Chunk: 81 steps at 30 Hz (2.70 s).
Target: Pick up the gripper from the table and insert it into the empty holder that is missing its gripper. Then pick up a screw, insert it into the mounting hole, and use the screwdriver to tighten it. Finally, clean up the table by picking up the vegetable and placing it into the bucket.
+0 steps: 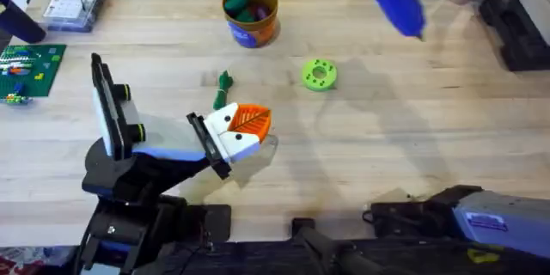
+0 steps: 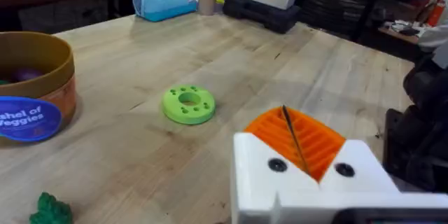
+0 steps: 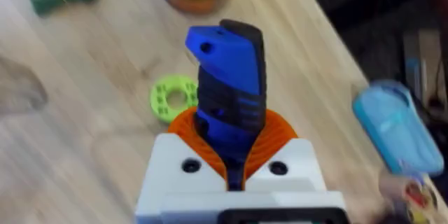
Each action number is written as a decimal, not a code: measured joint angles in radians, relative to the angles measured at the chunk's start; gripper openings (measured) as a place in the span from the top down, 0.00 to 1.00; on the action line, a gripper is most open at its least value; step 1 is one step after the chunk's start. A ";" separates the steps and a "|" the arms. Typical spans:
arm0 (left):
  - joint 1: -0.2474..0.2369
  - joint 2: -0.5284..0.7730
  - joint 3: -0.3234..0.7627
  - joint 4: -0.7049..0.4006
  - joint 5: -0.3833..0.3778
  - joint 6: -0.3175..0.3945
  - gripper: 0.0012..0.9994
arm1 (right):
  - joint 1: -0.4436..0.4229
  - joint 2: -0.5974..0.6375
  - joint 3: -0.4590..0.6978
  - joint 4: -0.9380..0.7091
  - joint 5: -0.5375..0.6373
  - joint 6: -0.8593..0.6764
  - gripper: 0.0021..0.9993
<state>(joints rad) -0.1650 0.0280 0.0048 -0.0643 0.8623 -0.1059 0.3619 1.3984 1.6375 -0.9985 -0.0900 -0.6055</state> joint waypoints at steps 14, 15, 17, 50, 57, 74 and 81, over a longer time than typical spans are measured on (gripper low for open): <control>0.000 0.000 0.000 0.000 -0.002 0.000 0.99 | -0.193 0.154 0.000 -0.182 0.116 -0.196 0.94; 0.000 0.000 0.000 0.000 -0.003 0.000 0.99 | -0.218 0.180 0.000 -0.182 0.118 -0.206 0.94; 0.000 0.000 0.000 0.000 -0.003 0.000 0.99 | -0.264 0.239 0.000 -0.177 0.122 -0.219 0.94; 0.000 0.000 0.000 0.001 -0.020 -0.003 0.02 | -0.336 0.709 0.003 -0.055 0.346 -0.190 0.01; 0.000 0.000 0.000 0.046 -0.041 -0.008 0.01 | -0.329 0.551 0.002 -0.063 0.240 -0.131 0.01; 0.000 0.098 0.199 -0.104 -0.429 -0.001 0.01 | -0.327 -0.012 0.003 -0.075 -0.006 0.316 0.01; 0.000 0.375 0.540 -0.400 -0.562 0.049 0.01 | -0.327 -0.109 0.003 -0.187 -0.014 0.402 0.01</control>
<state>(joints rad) -0.1650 0.4028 0.5446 -0.4645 0.3005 -0.0565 0.0345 1.2898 1.6409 -1.1856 -0.1035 -0.2031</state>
